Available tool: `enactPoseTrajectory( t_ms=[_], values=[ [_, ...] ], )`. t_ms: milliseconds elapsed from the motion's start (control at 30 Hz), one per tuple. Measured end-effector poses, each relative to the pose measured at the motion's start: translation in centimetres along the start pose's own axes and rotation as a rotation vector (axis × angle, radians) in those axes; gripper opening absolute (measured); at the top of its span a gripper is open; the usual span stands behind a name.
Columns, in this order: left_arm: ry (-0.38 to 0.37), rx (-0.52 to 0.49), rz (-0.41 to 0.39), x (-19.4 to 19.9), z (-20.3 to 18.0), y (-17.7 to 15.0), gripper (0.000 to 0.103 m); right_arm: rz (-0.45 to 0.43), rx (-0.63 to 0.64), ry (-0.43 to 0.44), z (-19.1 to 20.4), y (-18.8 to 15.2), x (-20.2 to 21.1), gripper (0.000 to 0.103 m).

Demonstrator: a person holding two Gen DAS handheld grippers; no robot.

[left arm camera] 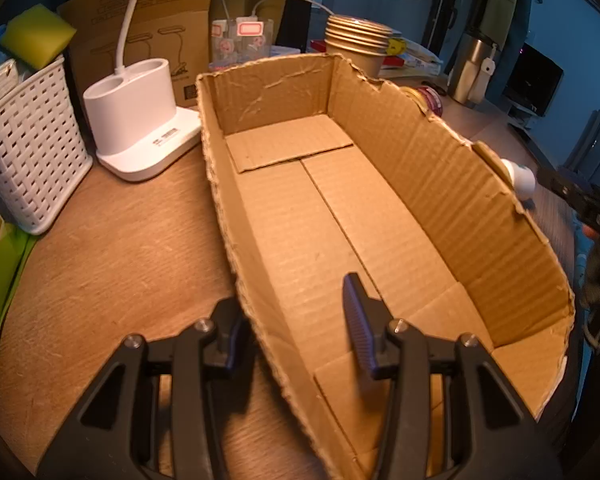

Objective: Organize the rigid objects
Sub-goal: 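Grasp the white pill bottle with the right gripper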

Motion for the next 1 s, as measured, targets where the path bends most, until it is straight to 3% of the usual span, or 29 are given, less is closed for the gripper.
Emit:
enactPoseTrajectory(
  t_ms=[333,833,1000],
  values=[
    [-0.001,0.003,0.0,0.0,0.1,-0.1,0.046,0.024,-0.048,0.177,-0.9,0.4,-3.0,0.094],
    [-0.003,0.005,0.0,0.0,0.1,-0.1,0.046,0.128,0.091,0.161,2.8,-1.6,-1.6,0.094],
    [-0.003,0.005,0.0,0.0,0.1,-0.1,0.046,0.114,0.16,0.141,3.6,-1.7,-0.1,0.094]
  ],
)
Point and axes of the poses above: each gripper's, at about its wrist camera, not at the fingertips, and x roughly against the way its jaws point, z to its left, y to its top, the point moved 1 cm from there along -x, roughly the way its jaws point, and after that the axes turned 11 degrees about -z, right-handed, at the moved point
